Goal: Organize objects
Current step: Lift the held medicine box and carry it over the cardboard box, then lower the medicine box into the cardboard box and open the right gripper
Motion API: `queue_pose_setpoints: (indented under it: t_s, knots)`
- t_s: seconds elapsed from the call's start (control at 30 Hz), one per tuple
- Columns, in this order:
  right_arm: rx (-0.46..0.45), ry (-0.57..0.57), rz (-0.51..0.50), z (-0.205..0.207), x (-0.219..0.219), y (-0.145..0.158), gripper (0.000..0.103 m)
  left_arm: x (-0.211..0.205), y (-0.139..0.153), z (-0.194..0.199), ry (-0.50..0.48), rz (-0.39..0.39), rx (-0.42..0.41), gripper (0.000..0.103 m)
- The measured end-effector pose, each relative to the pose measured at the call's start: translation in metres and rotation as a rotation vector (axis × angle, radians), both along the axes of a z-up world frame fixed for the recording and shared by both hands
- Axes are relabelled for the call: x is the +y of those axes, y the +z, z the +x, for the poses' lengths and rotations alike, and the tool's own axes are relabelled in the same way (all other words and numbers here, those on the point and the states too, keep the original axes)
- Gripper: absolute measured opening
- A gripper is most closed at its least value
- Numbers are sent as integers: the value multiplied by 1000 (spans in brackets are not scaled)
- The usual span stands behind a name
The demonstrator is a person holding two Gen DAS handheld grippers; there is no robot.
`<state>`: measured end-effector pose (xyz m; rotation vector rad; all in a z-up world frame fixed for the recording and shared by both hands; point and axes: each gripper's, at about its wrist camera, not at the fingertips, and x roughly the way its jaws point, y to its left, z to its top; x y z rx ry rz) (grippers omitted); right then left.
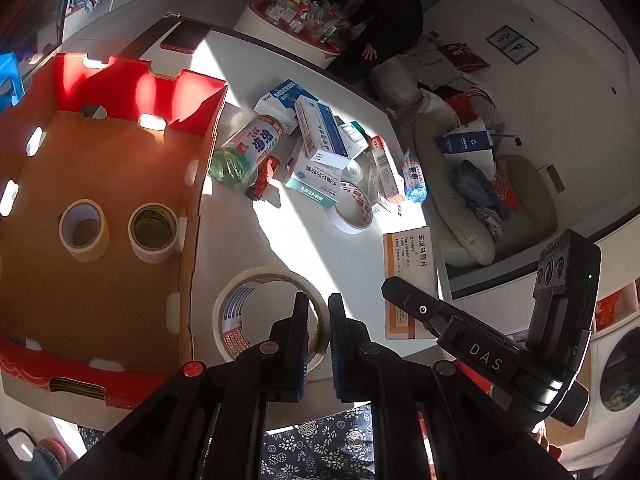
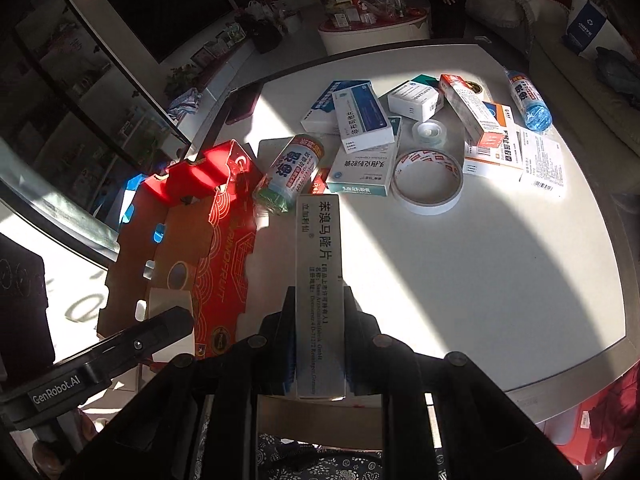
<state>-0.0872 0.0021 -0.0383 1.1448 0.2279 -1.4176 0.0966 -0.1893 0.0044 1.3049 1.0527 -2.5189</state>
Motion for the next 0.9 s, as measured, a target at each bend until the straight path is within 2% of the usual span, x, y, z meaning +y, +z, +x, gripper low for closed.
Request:
queue_pose_setpoints:
  t_s: [0.2, 0.3, 0.47, 0.53, 0.57, 0.6, 0.67, 0.73, 0.8, 0.9]
  knots:
    - [30, 158, -62, 69, -43, 36, 18, -52, 16, 31, 139, -61, 12, 8]
    - [51, 216, -67, 100, -62, 42, 18, -77, 10, 47, 214, -67, -7, 8]
    - [125, 269, -47, 140, -87, 43, 18, -98, 2, 63, 285, -150, -76, 9]
    - [141, 291, -31, 150, -94, 41, 19, -102, -1, 64, 307, -183, -106, 21]
    - [145, 292, -19, 152, -96, 39, 22, -104, -2, 65, 313, -190, -113, 47]
    - [155, 282, -9, 153, -98, 38, 25, -106, -3, 66, 332, -198, -122, 65]
    - [156, 278, -18, 150, -98, 38, 32, -109, -2, 69, 356, -218, -118, 72]
    - [158, 261, -22, 143, -96, 37, 44, -113, -3, 72, 355, -197, -91, 75]
    - [138, 243, -32, 135, -91, 36, 44, -113, 0, 72, 366, -191, -80, 79]
    - [99, 217, -43, 119, -82, 32, 46, -107, 5, 69, 356, -202, -69, 79]
